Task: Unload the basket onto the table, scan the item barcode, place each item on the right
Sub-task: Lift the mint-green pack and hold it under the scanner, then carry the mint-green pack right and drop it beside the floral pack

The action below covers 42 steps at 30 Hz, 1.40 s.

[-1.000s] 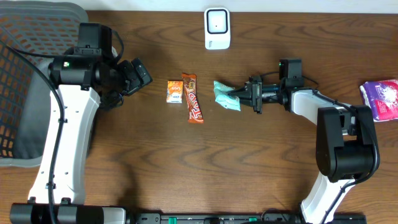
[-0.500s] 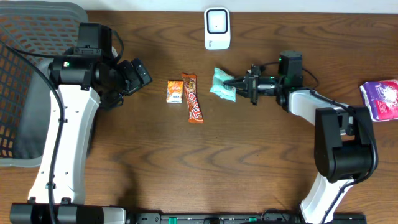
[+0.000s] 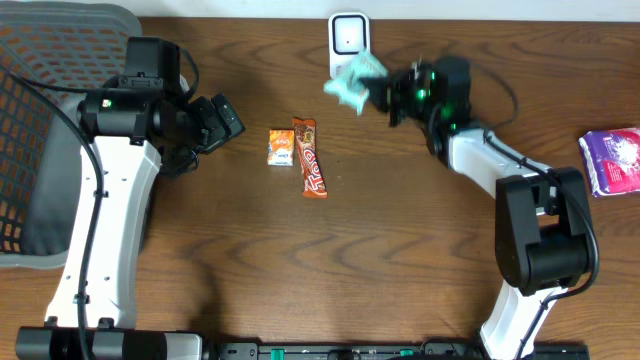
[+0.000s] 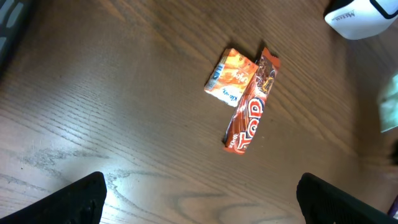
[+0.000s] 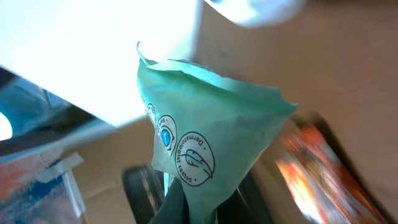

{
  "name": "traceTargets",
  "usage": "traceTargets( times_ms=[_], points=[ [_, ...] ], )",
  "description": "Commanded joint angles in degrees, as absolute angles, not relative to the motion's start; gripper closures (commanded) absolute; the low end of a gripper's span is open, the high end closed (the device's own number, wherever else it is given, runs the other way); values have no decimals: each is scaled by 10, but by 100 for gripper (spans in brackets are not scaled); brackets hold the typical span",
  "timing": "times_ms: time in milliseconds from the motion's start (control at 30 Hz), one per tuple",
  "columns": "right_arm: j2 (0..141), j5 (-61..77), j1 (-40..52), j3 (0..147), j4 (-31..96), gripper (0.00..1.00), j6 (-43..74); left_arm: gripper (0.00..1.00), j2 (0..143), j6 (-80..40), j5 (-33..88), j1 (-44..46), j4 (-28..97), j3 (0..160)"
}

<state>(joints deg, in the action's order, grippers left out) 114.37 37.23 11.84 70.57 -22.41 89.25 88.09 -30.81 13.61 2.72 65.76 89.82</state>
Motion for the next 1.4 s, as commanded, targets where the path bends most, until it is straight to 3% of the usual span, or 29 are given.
traceTargets(
  times_ms=[0, 133, 567, 933, 1133, 1367],
  points=[
    [1148, 249, 131, 805, -161, 99, 792, 2, 884, -301, 135, 25, 659, 902],
    [1177, 199, 140, 897, -89, 99, 718, 2, 884, -301, 135, 25, 659, 902],
    [1369, 265, 150, 1110, -62, 99, 708, 2, 884, -301, 135, 25, 659, 902],
    [1376, 267, 118, 1191, 79, 99, 568, 2, 884, -301, 135, 25, 659, 902],
    [1353, 276, 19, 1280, 272, 99, 477, 2, 884, -301, 135, 25, 659, 902],
    [1347, 143, -105, 1328, 537, 99, 336, 2, 884, -301, 135, 25, 659, 902]
  ],
)
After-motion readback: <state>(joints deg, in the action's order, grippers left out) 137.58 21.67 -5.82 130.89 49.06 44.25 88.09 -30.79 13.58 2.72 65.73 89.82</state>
